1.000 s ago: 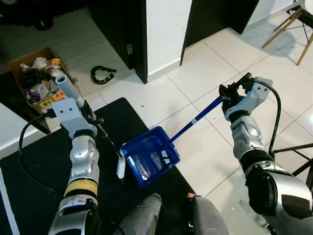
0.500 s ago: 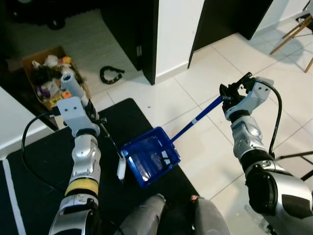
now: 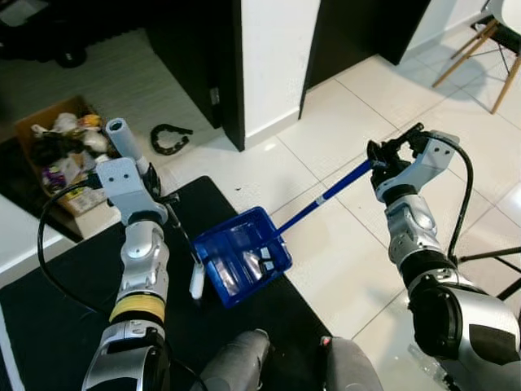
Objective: Sweep floor
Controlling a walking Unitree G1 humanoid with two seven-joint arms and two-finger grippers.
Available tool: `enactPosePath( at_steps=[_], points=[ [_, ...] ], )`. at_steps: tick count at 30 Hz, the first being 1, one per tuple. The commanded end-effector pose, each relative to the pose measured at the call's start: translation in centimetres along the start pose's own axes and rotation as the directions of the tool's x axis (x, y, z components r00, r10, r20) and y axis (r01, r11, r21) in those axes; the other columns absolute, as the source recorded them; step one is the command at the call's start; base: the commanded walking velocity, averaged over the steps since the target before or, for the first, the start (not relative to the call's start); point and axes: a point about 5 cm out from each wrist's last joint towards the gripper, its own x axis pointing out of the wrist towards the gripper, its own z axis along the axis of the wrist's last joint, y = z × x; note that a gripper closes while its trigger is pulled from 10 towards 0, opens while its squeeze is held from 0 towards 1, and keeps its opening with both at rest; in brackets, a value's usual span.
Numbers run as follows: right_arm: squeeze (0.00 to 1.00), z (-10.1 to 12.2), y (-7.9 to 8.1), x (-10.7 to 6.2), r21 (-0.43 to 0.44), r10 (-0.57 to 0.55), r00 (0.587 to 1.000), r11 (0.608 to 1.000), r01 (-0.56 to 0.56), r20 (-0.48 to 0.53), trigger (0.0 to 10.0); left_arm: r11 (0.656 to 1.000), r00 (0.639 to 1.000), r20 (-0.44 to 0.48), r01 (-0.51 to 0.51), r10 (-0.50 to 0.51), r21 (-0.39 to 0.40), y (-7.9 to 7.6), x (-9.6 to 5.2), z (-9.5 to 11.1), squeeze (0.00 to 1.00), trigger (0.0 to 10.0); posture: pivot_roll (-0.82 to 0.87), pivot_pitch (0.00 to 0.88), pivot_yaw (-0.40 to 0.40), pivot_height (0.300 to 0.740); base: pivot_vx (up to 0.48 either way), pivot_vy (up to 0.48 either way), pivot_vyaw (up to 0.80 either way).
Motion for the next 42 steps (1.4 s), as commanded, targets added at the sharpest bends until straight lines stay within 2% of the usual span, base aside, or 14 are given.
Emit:
enactPosePath(
  at_steps=[1,9,11,22,27,42],
  points=[
    [0.0,0.4,-0.6,-0.1,0.016,-0.021,0.999,1.0,0.02,0.024,10.0,0.999,0.999,0.038,0.029,-0.029,-0.017,-1.0,0.3,0.9,0.0,10.0,0.04,0.09,-0.044,0.74,0.439,0.0,0.0],
    [0.0,0.3,-0.5,-0.2,0.02,-0.011,1.0,1.0,0.01,0.025,10.0,0.999,0.999,0.048,0.026,-0.024,-0.037,-1.0,0.3,1.0,0.0,10.0,0.04,0.092,-0.048,0.74,0.394,0.0,0.0],
    [0.0,0.3,-0.5,-0.2,0.021,-0.009,1.0,1.0,0.008,0.025,10.0,0.998,0.998,0.061,0.02,-0.016,-0.056,-1.0,0.2,1.1,0.0,10.0,0.04,0.092,-0.049,0.74,0.0,0.0,0.0],
    [0.0,0.3,-0.3,-0.1,0.028,0.006,1.0,1.0,-0.007,0.026,10.0,0.999,0.997,0.071,-0.039,0.041,-0.031,0.0,0.2,1.3,0.0,10.0,0.05,0.092,-0.051,0.74,0.0,0.0,0.0],
    [0.0,0.2,0.1,0.0,-0.013,0.04,0.999,0.999,-0.04,0.008,10.0,0.999,0.997,0.068,-0.045,0.047,-0.029,0.2,0.2,1.3,0.0,10.0,0.05,0.094,-0.052,0.74,0.0,0.0,0.0],
    [0.0,0.1,0.2,0.0,-0.024,0.053,0.999,0.998,-0.053,0.0,10.0,0.999,0.997,0.065,-0.037,0.038,-0.022,0.0,0.2,1.4,0.0,10.0,0.05,0.09,-0.049,0.74,0.0,0.0,0.8]
  ],
)
